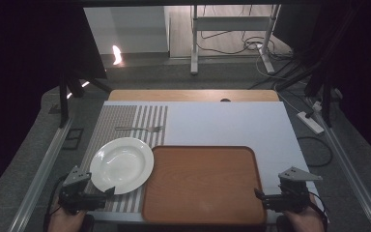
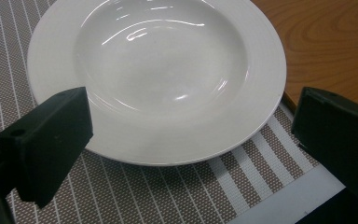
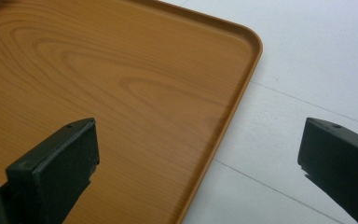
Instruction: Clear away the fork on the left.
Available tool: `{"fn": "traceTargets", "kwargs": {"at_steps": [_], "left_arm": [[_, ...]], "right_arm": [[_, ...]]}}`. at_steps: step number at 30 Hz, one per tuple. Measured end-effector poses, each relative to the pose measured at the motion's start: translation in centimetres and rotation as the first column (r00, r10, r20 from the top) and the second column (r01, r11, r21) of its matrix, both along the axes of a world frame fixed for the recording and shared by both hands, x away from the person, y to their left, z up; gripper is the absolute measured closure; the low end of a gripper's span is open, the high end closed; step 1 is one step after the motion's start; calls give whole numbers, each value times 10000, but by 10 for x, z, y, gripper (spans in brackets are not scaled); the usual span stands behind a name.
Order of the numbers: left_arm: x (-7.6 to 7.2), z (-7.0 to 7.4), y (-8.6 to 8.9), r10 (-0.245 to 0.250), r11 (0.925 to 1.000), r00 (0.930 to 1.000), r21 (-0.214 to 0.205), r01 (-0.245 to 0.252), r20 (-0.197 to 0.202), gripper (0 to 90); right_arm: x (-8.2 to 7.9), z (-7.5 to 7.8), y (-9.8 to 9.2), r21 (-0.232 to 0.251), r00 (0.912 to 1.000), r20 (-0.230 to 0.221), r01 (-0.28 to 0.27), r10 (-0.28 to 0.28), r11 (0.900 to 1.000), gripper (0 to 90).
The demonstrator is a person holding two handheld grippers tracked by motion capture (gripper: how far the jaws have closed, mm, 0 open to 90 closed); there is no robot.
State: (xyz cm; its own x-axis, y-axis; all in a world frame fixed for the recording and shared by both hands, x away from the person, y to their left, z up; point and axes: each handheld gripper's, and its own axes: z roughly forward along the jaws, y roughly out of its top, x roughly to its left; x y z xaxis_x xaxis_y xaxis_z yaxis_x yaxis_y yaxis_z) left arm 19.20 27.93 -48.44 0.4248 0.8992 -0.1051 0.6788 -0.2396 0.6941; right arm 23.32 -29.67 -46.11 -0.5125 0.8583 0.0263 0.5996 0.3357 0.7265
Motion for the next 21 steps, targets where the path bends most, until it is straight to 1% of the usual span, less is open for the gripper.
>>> {"fn": "traceTargets", "kwargs": {"at_steps": [3,7,9,13,16,20,21], "left_arm": [[0,0,1,-14,10000,10000,-31,14,-26,0],[1,0,1,-79,9999,10000,-77,78,-44,0],[1,0,1,-109,9999,9999,-86,108,-59,0],[1,0,2,-144,9998,9998,-145,142,-107,0],[2,-1,3,-186,9995,9997,-270,182,-157,0],[2,-1,4,-215,9992,9996,-344,208,-203,0],[3,-1,4,-229,9989,9993,-418,216,-295,0]], "right_arm": [[0,0,0,28,10000,-2,10,-10,10000,0],[0,0,0,-53,10000,-20,-28,27,10000,0],[0,0,1,-126,9999,-13,-155,155,9998,0],[-1,0,2,-149,9998,-4,-188,188,9997,0],[-1,0,1,-78,9999,10,-168,168,9998,0],[-1,0,2,-136,9998,9,-174,174,9998,0],[-1,0,2,-135,9998,36,-192,193,9997,0]]}}
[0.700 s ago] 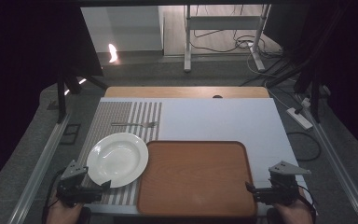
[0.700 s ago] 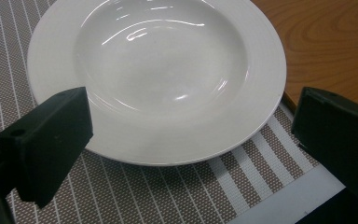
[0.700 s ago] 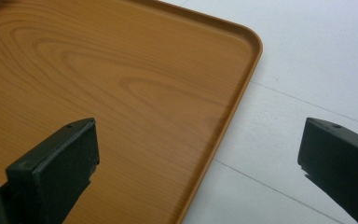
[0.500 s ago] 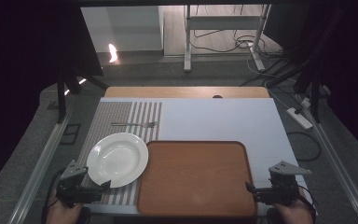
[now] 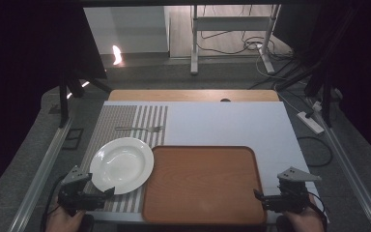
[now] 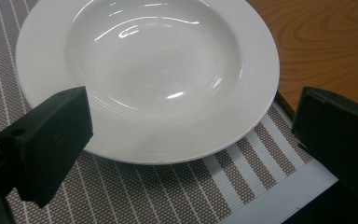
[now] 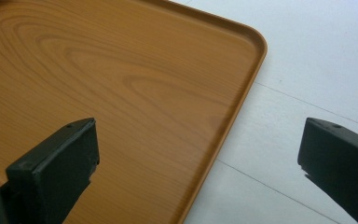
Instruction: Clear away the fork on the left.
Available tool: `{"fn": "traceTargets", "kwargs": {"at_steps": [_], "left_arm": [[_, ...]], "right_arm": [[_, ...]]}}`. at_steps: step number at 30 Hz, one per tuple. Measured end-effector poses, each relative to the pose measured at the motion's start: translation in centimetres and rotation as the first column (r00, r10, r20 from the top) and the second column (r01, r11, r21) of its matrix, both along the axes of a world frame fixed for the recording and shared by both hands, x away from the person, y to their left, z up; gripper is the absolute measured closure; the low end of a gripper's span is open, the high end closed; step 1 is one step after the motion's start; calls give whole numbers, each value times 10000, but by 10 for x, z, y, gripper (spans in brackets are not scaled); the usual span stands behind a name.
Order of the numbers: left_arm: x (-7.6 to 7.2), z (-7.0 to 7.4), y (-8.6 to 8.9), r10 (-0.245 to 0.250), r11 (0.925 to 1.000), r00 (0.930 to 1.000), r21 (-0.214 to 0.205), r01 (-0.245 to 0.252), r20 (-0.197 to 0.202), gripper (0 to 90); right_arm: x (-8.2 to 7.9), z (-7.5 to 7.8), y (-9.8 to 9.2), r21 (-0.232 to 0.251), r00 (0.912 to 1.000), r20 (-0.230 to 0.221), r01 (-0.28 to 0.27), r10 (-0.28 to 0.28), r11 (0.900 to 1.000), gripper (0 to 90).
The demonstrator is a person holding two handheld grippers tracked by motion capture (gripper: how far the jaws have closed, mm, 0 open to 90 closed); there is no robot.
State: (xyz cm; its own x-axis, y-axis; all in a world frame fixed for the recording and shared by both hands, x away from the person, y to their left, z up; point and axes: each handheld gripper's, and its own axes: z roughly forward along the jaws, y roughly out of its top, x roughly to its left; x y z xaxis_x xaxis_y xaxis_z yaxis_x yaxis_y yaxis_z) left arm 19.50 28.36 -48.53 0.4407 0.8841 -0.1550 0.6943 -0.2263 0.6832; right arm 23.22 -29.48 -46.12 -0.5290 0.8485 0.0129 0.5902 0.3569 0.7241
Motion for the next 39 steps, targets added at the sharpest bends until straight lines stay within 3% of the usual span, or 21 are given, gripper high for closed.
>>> {"fn": "traceTargets", "kwargs": {"at_steps": [6,8,9,12,18,20,21,22,23,25,27,39], "left_arm": [[2,0,0,-127,9999,9998,-26,127,-163,14],[6,-1,-2,-317,9995,9985,35,319,-443,14],[6,-1,-2,-317,9995,9985,35,319,-443,14],[13,-3,-3,-311,9978,9985,571,337,-459,13],[19,-1,-1,-228,9988,9993,438,240,-280,5],[20,-1,-1,-262,9992,9994,295,268,-205,0],[21,0,2,-412,9973,9991,-611,414,41,0],[21,0,2,-412,9973,9991,-611,414,41,0],[22,1,6,-424,9873,9991,-1531,432,85,0],[23,2,7,-366,9891,9993,-1427,362,0,0],[25,1,6,-309,9952,9995,-931,310,23,0],[41,2,1,-280,9988,9994,-405,271,-215,0]], "right_arm": [[0,0,0,-50,10000,-4,37,-37,10000,0],[0,0,-1,-30,10000,-14,50,-51,10000,0],[0,0,-1,-30,10000,-14,50,-51,10000,0],[0,0,0,-40,10000,28,49,-49,10000,0],[0,0,0,-53,10000,5,58,-58,10000,0],[0,0,0,-72,10000,3,63,-63,10000,0],[-1,0,0,-69,10000,16,76,-76,9999,0],[-1,0,0,-69,10000,16,76,-76,9999,0],[-1,0,-1,-73,9999,38,94,-93,9999,0],[-2,0,-1,-59,9999,34,102,-102,9999,0],[-2,0,-1,-59,9999,29,108,-108,9999,0],[-1,0,-1,-72,10000,-18,90,-90,9999,0]]}}
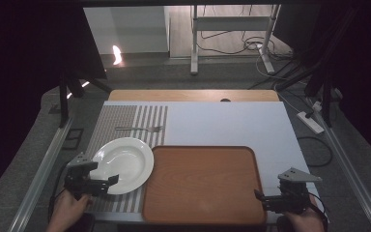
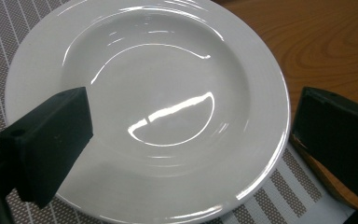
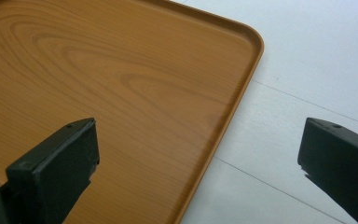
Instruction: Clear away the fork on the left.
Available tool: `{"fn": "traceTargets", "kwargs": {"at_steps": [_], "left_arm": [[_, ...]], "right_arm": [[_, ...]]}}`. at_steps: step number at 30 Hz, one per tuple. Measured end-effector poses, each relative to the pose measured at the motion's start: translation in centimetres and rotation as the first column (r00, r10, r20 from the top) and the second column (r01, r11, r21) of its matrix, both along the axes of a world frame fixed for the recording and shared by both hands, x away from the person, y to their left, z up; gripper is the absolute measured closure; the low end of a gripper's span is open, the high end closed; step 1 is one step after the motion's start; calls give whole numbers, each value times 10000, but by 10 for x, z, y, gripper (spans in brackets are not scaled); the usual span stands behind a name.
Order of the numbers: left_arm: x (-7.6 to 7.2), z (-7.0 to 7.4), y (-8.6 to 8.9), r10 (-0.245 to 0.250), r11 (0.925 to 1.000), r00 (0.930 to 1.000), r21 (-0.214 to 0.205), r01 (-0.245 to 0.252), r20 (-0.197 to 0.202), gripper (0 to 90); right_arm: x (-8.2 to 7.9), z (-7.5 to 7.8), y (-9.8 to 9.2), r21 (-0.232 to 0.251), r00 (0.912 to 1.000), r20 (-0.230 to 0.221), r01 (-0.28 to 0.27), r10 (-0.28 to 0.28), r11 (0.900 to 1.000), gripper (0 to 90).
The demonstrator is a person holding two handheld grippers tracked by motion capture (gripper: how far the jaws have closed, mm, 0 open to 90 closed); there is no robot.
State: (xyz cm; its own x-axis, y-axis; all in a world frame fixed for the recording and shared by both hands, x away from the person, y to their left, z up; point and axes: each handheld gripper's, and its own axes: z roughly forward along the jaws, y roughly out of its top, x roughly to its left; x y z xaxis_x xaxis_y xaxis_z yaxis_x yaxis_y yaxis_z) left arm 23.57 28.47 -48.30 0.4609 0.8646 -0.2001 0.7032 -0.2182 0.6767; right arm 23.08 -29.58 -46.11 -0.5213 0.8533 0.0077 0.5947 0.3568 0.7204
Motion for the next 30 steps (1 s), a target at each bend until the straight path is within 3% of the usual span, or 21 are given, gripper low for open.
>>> {"fn": "traceTargets", "kwargs": {"at_steps": [6,15,25,30], "left_arm": [[14,-1,-2,32,10000,9993,18,-31,-367,0],[36,2,-4,30,10000,9996,28,-29,-268,0],[65,3,-14,219,9984,9990,537,-197,-398,1],[80,3,-17,87,9979,9989,643,-57,-464,7]], "right_arm": [[0,0,0,38,10000,-4,5,-5,10000,0],[0,0,0,16,10000,8,-1,1,10000,0],[1,0,0,-37,10000,-20,-9,9,10000,0],[1,0,0,-43,10000,-22,-16,15,10000,0]]}}
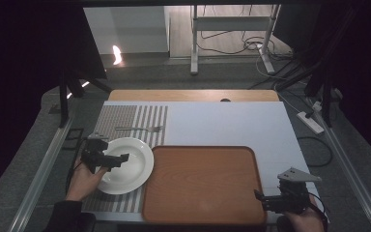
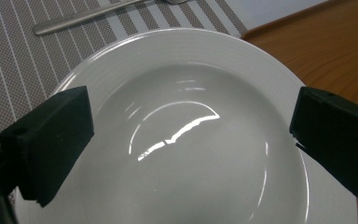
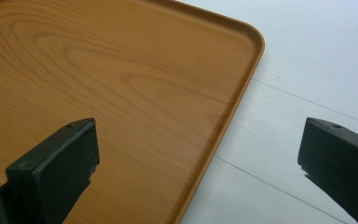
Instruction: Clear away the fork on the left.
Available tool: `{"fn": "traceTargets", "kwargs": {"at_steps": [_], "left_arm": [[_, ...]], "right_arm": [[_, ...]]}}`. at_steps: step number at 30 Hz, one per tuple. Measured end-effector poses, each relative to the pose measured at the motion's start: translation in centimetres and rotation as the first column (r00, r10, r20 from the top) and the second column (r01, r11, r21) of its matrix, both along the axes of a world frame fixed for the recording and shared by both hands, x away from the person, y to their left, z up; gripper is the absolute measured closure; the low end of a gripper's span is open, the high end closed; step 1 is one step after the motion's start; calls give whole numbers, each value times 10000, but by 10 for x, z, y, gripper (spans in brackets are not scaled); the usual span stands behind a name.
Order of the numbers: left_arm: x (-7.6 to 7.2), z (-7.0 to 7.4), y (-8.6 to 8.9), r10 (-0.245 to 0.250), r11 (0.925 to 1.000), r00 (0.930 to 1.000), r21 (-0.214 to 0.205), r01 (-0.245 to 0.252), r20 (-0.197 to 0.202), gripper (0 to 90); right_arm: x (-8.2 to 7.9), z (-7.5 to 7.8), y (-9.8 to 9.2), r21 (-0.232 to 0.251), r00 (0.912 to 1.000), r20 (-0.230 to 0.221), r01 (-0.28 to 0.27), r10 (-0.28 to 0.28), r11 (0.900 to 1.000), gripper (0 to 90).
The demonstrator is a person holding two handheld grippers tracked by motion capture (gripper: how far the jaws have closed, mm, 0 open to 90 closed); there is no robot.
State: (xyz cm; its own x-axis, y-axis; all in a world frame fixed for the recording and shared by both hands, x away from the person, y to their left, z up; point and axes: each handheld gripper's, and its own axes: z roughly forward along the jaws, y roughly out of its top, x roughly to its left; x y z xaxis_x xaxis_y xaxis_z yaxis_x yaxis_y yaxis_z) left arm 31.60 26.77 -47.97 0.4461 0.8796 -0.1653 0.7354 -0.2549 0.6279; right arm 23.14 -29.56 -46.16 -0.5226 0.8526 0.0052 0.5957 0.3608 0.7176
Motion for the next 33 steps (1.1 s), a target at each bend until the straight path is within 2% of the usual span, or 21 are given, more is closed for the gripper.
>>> {"fn": "traceTargets", "kwargs": {"at_steps": [2,14,22,33], "left_arm": [[8,0,-1,-86,10000,10000,9,86,-48,11],[33,-3,0,-237,9997,9996,48,238,-128,15],[55,-5,0,-262,9996,9994,54,263,-221,13],[75,-9,-1,-340,9994,9988,16,340,-340,10]], "right_arm": [[0,0,0,-5,10000,-7,-15,15,10000,0],[0,0,0,-25,10000,-36,-35,35,10000,0],[1,0,0,-13,10000,-68,-49,49,10000,0],[1,0,0,-8,9999,-94,-64,64,10000,0]]}}
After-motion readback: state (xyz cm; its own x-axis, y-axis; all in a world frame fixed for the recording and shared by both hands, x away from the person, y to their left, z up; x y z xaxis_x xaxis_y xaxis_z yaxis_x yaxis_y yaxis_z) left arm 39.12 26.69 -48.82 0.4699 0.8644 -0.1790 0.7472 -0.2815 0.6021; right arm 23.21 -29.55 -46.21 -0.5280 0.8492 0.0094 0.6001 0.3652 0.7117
